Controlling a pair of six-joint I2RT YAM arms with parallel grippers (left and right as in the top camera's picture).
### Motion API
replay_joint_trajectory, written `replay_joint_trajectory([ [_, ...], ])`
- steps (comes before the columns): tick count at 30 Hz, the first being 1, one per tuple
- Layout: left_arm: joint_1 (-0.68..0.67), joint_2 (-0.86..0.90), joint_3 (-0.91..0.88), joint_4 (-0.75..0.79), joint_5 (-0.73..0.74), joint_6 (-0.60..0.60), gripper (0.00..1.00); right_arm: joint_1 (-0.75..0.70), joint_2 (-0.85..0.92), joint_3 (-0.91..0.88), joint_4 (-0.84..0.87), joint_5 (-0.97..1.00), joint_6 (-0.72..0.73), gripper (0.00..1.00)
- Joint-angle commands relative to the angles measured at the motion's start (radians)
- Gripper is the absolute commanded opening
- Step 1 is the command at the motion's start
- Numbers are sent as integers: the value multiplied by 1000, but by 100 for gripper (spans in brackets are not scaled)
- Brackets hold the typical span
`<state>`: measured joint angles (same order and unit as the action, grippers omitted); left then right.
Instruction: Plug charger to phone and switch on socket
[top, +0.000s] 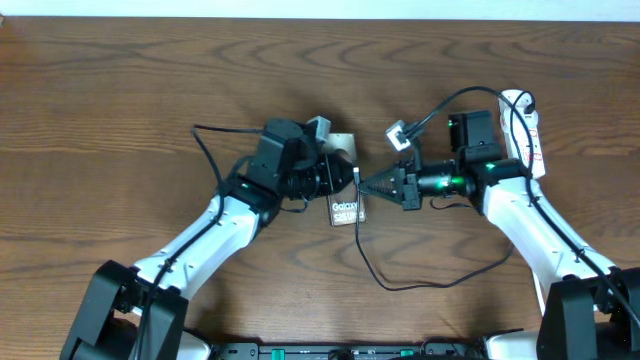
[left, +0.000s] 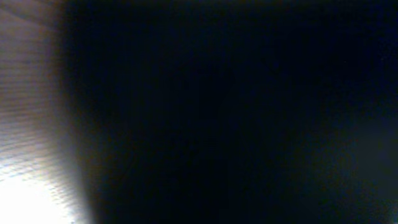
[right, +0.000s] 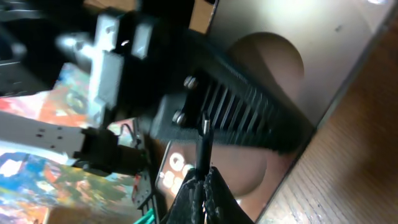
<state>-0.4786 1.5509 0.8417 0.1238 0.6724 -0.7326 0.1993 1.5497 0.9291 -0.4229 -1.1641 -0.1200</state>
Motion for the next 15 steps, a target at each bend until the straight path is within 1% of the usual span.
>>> replay_joint_trajectory([
  [1,-18,-15,17,4,-16,19,8,33,-7,8,22,53,24,1],
  [5,-34,-15,17,3,-16,19,7,56,-7,8,70,116,94,1],
  [9,-38,-15,17,2,-20,19,7,73,-7,8,63,187,105,2],
  [11,-38,-15,17,-13,-66,26,7,74,-7,8,50,215,105,7],
  [12,-38,-15,17,-19,-91,31,7,74,-7,8,43,230,105,7],
  [13,-38,-15,17,-31,-131,41,7,73,-7,8,34,253,105,9],
  [15,-38,-15,17,-60,-237,57,8,73,-7,8,3,330,106,16],
])
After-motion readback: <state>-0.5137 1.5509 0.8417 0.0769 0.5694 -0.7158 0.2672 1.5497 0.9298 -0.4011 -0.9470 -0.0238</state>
